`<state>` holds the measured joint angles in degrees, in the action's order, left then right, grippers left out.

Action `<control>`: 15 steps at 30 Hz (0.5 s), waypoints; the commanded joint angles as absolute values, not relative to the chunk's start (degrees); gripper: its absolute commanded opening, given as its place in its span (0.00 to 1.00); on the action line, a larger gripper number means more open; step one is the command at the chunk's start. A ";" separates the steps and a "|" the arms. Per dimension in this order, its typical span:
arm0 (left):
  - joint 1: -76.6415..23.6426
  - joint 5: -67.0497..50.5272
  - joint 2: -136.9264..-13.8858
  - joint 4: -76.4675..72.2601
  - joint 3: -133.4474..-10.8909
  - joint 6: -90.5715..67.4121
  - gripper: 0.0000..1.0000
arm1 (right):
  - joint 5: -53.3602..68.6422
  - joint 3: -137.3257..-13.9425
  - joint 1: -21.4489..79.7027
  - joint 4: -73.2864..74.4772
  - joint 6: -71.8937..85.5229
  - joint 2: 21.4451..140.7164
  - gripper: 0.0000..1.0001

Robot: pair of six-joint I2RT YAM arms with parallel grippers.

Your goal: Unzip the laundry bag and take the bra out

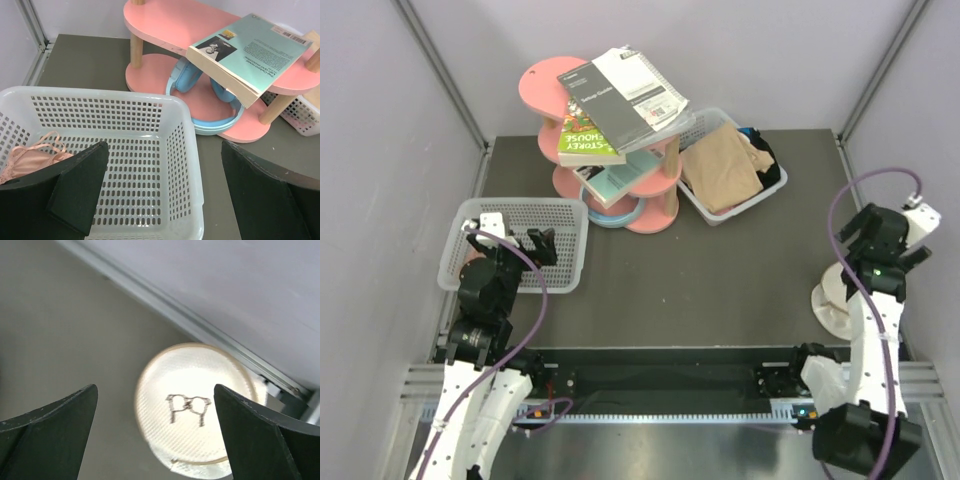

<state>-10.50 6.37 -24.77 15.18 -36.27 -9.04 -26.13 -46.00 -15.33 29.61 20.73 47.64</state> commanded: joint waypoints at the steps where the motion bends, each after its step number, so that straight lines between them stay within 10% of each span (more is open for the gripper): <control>1: -10.28 5.01 -24.79 13.10 -36.74 -8.96 0.99 | -21.36 -43.42 -25.98 27.33 24.69 49.13 1.00; 15: -10.81 4.31 -24.96 13.18 -36.74 -9.14 0.99 | -24.35 -33.67 -41.49 22.77 32.78 50.19 1.00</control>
